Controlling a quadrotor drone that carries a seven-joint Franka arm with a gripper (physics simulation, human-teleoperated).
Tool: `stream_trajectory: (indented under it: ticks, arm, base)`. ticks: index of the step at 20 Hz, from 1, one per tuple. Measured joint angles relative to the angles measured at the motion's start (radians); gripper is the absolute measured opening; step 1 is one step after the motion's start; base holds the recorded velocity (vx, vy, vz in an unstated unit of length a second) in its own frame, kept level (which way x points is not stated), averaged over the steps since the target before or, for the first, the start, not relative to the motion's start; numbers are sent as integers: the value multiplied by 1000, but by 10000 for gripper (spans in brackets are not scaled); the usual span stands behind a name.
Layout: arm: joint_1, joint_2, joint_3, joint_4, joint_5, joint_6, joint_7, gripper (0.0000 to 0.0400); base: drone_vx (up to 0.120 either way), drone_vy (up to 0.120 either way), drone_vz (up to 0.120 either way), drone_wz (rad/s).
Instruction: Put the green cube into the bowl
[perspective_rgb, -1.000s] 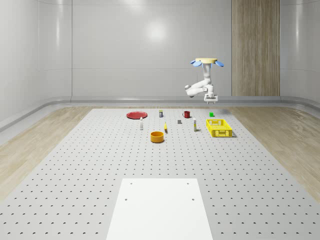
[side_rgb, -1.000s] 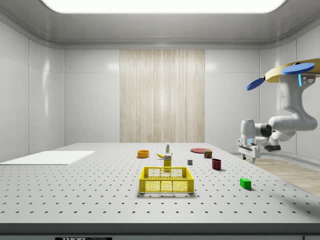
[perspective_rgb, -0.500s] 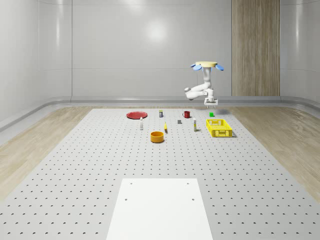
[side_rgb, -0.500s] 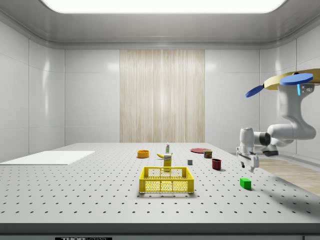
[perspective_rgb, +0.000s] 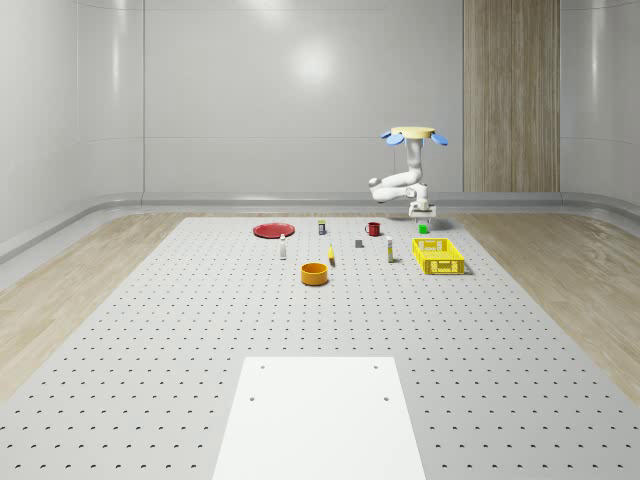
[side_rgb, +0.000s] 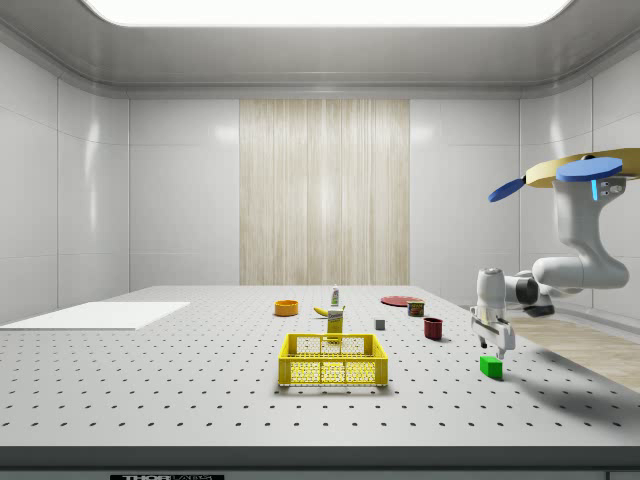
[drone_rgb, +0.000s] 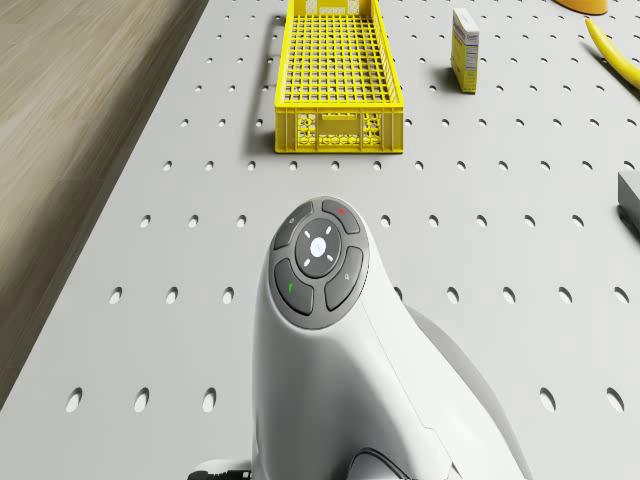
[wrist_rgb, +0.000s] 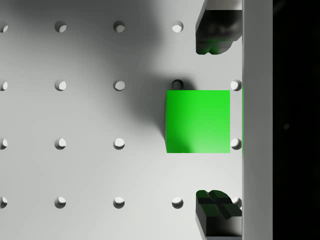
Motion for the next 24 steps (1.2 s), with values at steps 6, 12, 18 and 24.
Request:
stream_trajectory:
  ticks: [6,12,18,24]
  arm:
    - [-1,-40,-81,23,-70,68,-8,400]
    - [-9,-62,-125,41,-107,109,-9,400]
    - [-27,-68,-129,58,-112,125,-5,388]
    - [-38,-75,-127,65,-108,135,0,281]
  base:
    - [0,0,0,0]
    - [0,0,0,0]
    - [0,0,0,0]
    - [0,0,0,0]
